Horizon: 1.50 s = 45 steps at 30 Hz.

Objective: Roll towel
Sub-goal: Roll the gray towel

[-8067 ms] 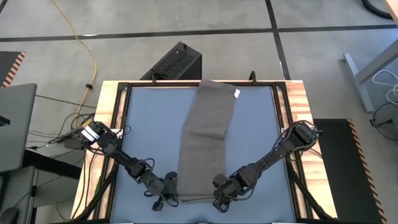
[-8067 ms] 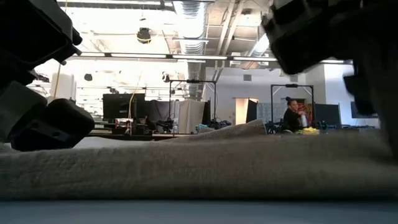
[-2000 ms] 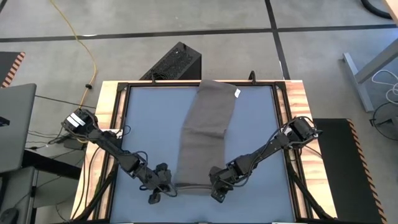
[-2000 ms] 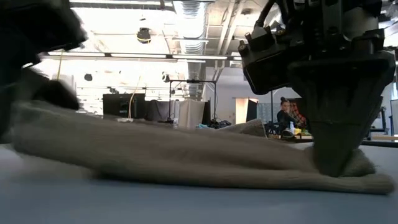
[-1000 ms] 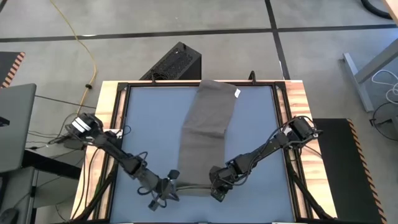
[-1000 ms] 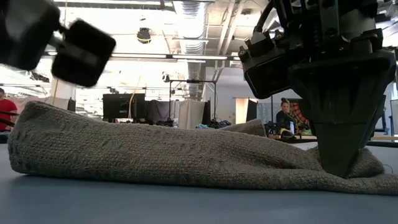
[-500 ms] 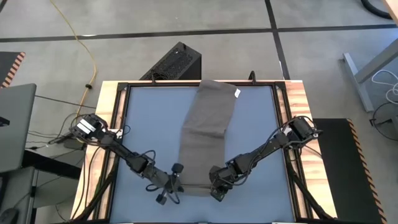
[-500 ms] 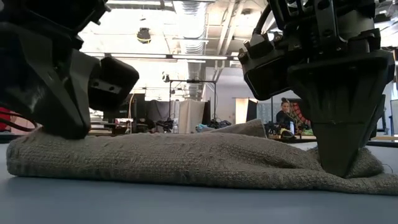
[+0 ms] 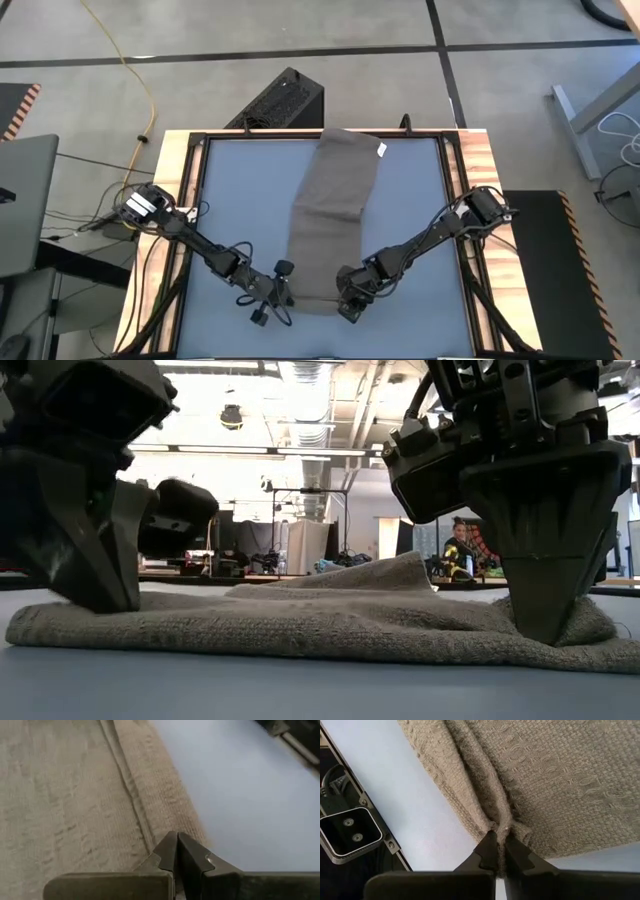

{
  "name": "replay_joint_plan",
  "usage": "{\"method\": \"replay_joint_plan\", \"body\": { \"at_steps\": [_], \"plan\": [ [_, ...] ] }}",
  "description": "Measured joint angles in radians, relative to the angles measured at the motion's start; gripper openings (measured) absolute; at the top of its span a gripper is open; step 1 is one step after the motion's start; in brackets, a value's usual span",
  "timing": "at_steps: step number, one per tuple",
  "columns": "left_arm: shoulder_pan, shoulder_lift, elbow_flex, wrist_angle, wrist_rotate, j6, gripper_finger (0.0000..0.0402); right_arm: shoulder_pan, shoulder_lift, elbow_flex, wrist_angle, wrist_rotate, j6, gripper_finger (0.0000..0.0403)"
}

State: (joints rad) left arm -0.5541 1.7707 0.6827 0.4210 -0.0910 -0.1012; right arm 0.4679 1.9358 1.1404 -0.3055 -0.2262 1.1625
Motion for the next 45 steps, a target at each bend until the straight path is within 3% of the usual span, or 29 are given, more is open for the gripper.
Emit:
{"method": "replay_joint_plan", "body": {
  "at_steps": [7,18,26,37,41,45],
  "plan": [
    [0.0,0.076,0.008,0.029,0.0,-0.039,0.0,0.001,0.0,0.0,0.002,0.007,0.017,0.0056],
    [0.003,0.073,0.008,-0.007,0.063,-0.069,0.0,0.006,-0.024,-0.001,-0.024,-0.052,0.042,0.0095],
    [0.002,0.075,0.019,-0.011,0.078,-0.069,0.0,0.01,-0.087,-0.003,-0.095,-0.01,0.063,0.0118],
    [0.009,0.075,0.024,-0.018,0.098,-0.07,0.0,0.035,-0.15,-0.003,-0.227,-0.019,0.044,0.0198],
    [0.016,0.075,0.024,-0.019,0.113,-0.082,0.0,0.069,-0.208,-0.002,-0.201,0.064,0.022,0.0211],
    [0.019,0.075,0.024,-0.018,0.116,-0.084,0.0,0.147,-0.225,0.0,-0.096,0.227,-0.139,0.0209]
  ]
}}
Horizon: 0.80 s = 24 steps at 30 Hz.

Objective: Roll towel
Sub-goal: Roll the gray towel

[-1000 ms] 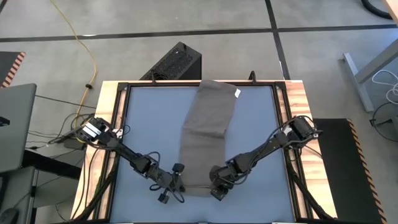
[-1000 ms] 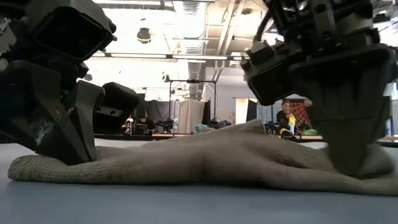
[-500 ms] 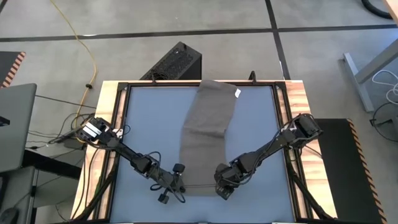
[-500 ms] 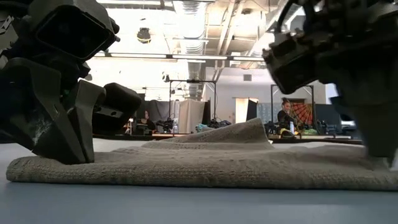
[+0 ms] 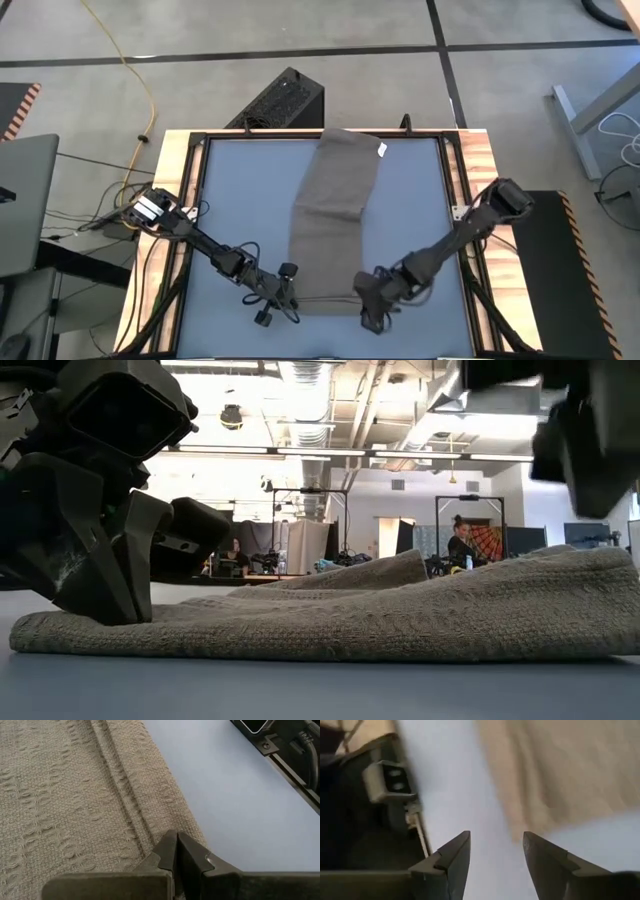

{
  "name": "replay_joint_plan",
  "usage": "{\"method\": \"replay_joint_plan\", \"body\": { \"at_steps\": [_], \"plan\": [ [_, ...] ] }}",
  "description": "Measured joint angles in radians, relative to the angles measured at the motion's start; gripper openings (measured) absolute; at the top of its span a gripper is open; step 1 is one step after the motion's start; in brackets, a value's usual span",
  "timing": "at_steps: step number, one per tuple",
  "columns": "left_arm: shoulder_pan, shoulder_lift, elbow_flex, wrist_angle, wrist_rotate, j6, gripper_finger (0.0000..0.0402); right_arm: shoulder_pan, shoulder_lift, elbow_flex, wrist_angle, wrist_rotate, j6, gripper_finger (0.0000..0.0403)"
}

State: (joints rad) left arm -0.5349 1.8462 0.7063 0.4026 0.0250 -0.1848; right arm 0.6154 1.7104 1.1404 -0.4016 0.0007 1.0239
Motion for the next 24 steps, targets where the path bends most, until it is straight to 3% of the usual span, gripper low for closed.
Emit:
{"method": "replay_joint_plan", "body": {
  "at_steps": [3,10,24],
  "plan": [
    [0.011,0.0,0.0,0.0,0.02,0.0,0.0,0.066,0.029,0.0,0.094,0.114,-0.153,0.0204],
    [0.032,0.001,0.0,0.006,0.067,-0.013,0.0,0.12,0.096,0.001,0.127,0.216,-0.364,0.0199],
    [0.033,0.001,0.0,0.007,0.072,-0.022,0.0,0.079,0.111,0.001,0.065,0.29,-0.451,0.0198]
  ]
}}
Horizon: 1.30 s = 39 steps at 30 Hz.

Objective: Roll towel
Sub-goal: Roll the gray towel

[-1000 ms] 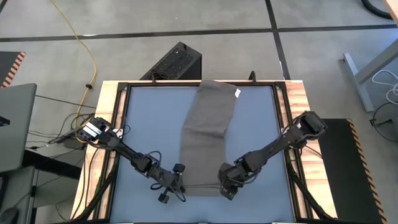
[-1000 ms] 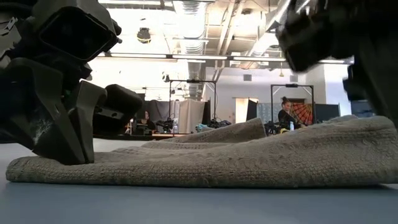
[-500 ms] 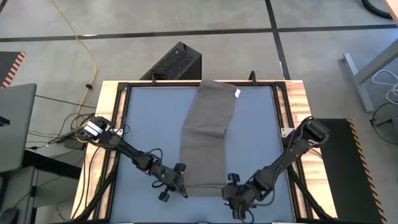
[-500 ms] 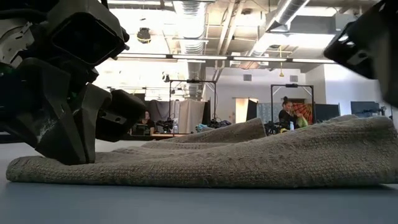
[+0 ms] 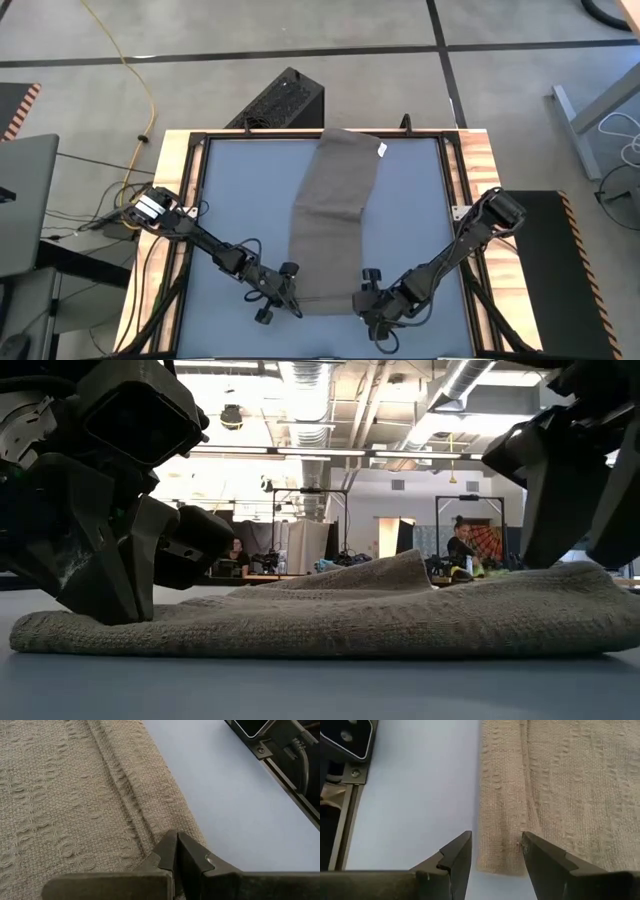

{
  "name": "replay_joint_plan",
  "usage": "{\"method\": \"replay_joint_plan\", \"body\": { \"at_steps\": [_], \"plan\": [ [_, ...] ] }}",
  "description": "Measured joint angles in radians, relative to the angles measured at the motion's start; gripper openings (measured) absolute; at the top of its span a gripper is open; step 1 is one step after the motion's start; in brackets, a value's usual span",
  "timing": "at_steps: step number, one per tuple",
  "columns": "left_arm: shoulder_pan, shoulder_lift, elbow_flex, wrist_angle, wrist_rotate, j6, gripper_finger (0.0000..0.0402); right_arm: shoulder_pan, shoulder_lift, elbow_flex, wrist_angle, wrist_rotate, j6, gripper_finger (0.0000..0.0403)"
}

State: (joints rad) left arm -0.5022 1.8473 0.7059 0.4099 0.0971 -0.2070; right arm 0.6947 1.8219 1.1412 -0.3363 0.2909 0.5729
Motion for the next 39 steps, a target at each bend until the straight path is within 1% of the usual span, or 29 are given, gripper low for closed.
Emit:
{"method": "replay_joint_plan", "body": {
  "at_steps": [11,16,20,23,25,27,31,35,36,39],
  "plan": [
    [0.0,0.0,0.0,0.0,0.001,0.005,0.0,-0.002,0.002,0.0,0.003,0.0,0.001,0.0198],
    [0.0,0.0,0.0,-0.004,0.002,0.007,0.0,-0.002,0.076,0.0,0.038,-0.015,0.0,0.0198],
    [0.0,0.0,0.0,-0.014,0.006,0.002,0.0,-0.003,0.121,0.005,0.042,-0.005,0.038,0.0198],
    [0.001,0.0,0.0,-0.014,0.032,-0.013,0.0,-0.003,0.131,0.005,0.041,-0.001,0.075,0.0192],
    [0.001,0.0,0.0,-0.013,0.057,-0.017,0.0,-0.004,0.131,0.005,0.037,-0.002,0.098,0.0179],
    [0.001,0.001,-0.001,-0.006,0.077,-0.02,0.0,-0.004,0.132,0.003,0.037,-0.008,0.105,0.0157],
    [0.001,0.002,-0.001,0.013,0.095,-0.024,0.0,-0.005,0.131,0.003,0.034,-0.063,0.121,0.0095],
    [0.001,0.002,-0.002,0.018,0.1,-0.042,0.0,-0.019,0.11,0.002,0.041,-0.171,0.147,0.0029],
    [0.001,0.002,-0.002,0.02,0.101,-0.043,0.0,-0.025,0.101,0.002,0.046,-0.206,0.148,0.0018],
    [-0.001,0.003,-0.002,0.042,0.105,-0.042,0.0,-0.047,0.079,-0.002,0.063,-0.291,0.155,0.0014]
  ]
}}
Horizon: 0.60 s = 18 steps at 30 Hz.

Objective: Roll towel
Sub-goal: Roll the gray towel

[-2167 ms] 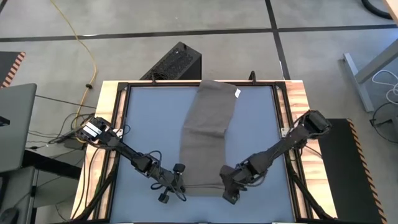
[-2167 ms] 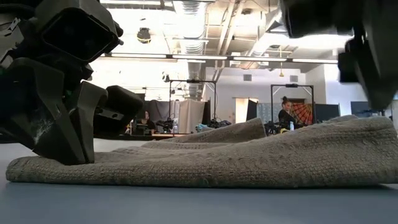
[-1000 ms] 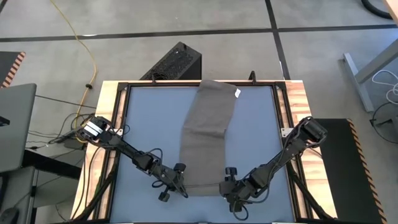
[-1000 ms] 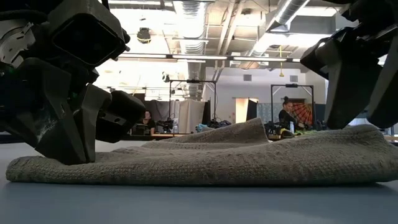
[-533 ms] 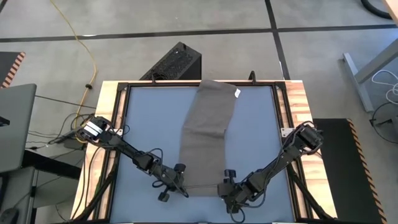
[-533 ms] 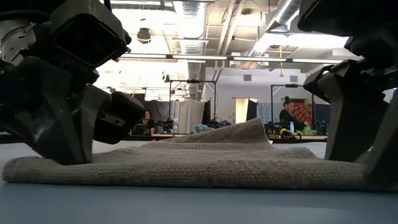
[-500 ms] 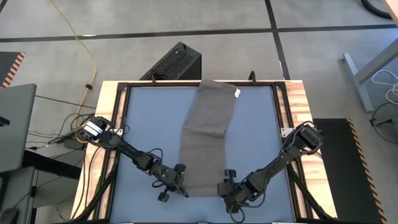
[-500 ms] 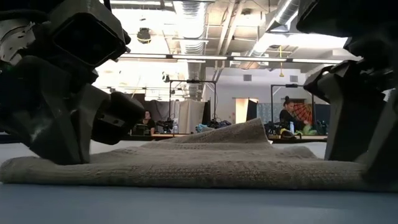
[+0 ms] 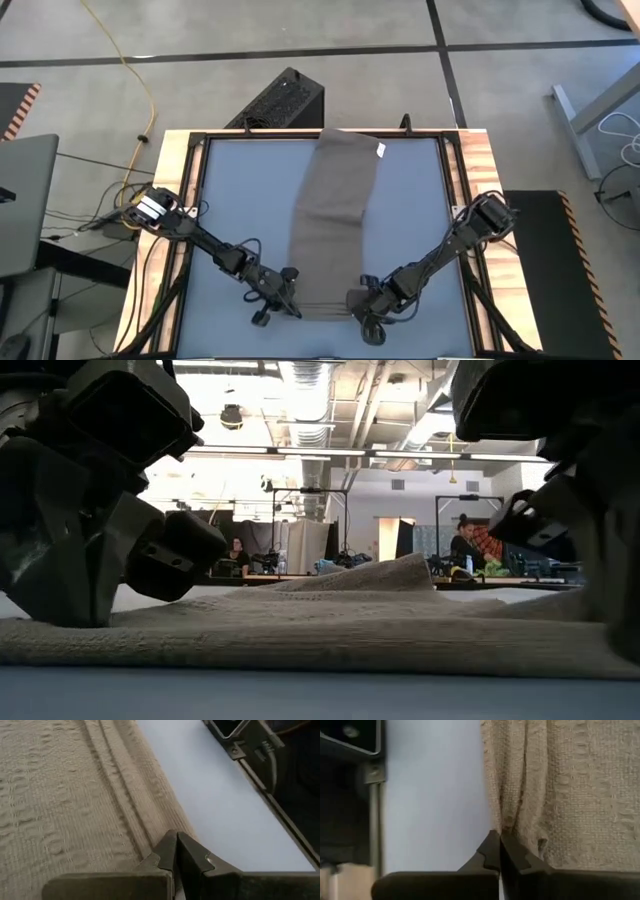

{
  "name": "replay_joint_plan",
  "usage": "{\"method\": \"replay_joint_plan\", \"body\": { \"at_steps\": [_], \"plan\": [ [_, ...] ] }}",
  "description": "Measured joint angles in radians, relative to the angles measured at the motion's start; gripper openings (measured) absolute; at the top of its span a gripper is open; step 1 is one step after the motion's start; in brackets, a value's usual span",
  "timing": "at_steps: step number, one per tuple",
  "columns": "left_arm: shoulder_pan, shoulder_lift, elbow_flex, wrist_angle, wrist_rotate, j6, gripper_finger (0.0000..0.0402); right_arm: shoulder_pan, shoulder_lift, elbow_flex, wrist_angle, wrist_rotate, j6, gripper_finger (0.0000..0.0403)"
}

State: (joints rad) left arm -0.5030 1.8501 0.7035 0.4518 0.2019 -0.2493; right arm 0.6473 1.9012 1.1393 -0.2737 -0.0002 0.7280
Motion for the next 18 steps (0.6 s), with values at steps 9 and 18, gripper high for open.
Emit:
{"method": "replay_joint_plan", "body": {
  "at_steps": [9,18],
  "plan": [
    [-0.011,-0.054,-0.002,0.031,0.018,0.02,0.0,-0.071,-0.029,-0.002,0.021,-0.156,0.036,0.0015],
    [-0.065,-0.176,0.0,0.006,-0.083,0.129,0.0,-0.1,-0.029,0.0,0.04,-0.173,0.053,0.0014]
  ]
}}
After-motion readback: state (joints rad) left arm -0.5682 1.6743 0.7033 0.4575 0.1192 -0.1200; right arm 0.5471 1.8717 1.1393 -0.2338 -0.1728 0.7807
